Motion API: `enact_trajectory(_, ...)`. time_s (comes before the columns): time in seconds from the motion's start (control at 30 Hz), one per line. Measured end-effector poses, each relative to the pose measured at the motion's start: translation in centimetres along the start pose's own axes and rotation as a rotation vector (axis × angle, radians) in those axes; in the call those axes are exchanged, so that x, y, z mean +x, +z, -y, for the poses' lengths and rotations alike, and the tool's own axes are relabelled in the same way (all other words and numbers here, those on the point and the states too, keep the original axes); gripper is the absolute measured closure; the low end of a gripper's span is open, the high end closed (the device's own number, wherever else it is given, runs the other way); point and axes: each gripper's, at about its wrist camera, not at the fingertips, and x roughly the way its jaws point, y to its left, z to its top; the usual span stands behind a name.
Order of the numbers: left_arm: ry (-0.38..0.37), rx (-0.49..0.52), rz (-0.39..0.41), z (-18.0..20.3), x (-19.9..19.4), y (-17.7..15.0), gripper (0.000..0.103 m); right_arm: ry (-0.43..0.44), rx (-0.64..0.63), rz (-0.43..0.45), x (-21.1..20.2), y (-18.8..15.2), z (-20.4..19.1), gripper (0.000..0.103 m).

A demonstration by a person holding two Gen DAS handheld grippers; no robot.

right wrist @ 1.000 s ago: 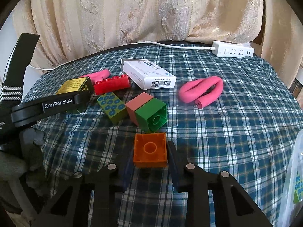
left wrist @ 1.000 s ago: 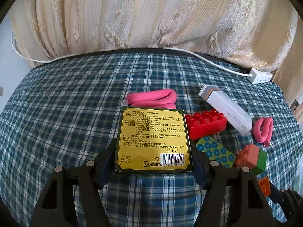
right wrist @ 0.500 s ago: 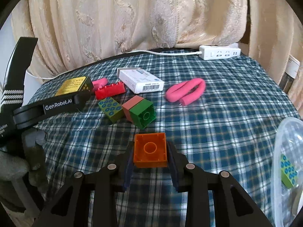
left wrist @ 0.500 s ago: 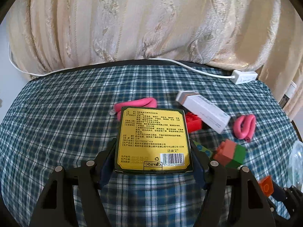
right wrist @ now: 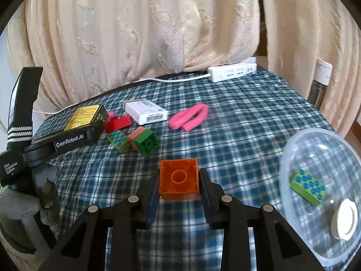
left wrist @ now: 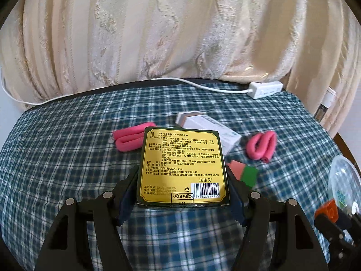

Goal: Organize objects
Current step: 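Carry box with left gripper toward bowl while right gripper carries orange block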

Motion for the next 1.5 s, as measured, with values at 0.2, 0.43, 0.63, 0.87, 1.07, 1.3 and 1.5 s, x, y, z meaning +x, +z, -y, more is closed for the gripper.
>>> enact_trajectory(0.2, -0.026, 0.038, 0.007, 1.7, -1.0, -0.3, 0.033, -0.024, 0.040, 0.036, -1.9, -0.2, 1.9, 0.068)
enact_trajectory(0.43, -0.051, 0.083, 0.013, 4.0, -2.1, -0.4, 0.033, -0.054, 0.093, 0.081, -3.9, -0.3, 4.7, 0.068)
enact_trajectory(0.63, -0.082, 0.127, 0.015, 6.4, -2.9, -0.5, 0.033, -0.103, 0.161, 0.121, -5.6, -0.7, 8.3, 0.068)
enact_trajectory(0.87, -0.121, 0.183, 0.008, 9.5, -3.5, -0.7, 0.033, -0.163, 0.228, 0.144, -7.0, -1.4, 12.4, 0.068)
enact_trajectory(1.07, -0.157, 0.227, 0.003, 12.0, -3.9, -0.9, 0.033, -0.204, 0.277, 0.155, -7.7, -2.0, 15.4, 0.068)
enact_trajectory(1.3, -0.193, 0.281, -0.004, 14.8, -4.1, -1.3, 0.033, -0.230, 0.315, 0.159, -8.2, -2.7, 17.8, 0.068)
enact_trajectory(1.5, -0.207, 0.310, -0.003, 16.8, -4.2, -1.2, 0.033, -0.247, 0.332, 0.151, -7.9, -3.0, 19.7, 0.068)
